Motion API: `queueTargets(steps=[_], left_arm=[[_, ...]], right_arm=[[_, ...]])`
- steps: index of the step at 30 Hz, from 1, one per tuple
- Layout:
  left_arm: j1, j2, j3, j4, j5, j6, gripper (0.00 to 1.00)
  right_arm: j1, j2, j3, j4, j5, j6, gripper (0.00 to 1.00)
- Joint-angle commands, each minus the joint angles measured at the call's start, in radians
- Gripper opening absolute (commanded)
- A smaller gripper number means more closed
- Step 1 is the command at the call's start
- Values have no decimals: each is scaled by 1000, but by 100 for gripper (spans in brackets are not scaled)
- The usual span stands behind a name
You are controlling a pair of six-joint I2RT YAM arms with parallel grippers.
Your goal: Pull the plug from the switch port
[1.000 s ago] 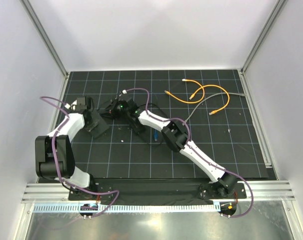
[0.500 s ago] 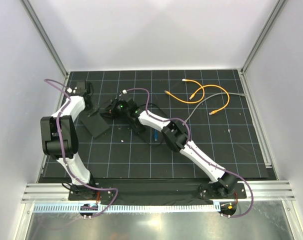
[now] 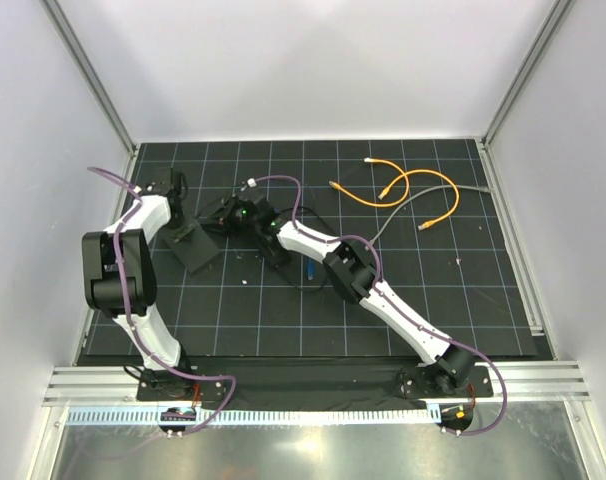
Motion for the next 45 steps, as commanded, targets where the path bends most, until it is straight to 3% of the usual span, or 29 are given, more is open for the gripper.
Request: queueTargets(steps=[1,14,21,26,30,35,40,45], left_arm=[[32,26,-58,-56,-36,-36,0],[72,46,-128,-58,-57,-63,0],[72,49,-154,-46,-73,-76,0],[72,35,-173,-38,-83,-77,0],[72,40,-183,-30,-77,-88,0],[71,34,-202,-24,-85,-97,0],[74,26,-211,-16,-85,-99,0],[74,23,-216,-13,-80,-106,0]], right_arm=[[-13,8,-48,122,81,41,1],[-10,-17,-60,133,230,85,1],[-5,-75,-43,-42,341,-85,1],[-15,-80,-39,-44,378,-128,1],[-25,-18,-8,100,267,0,1],[-61,-21,-62,208,235,128,1],[-65,-130,-86,53,324,-114,1],[-50,-130,-61,-1,341,-171,1]])
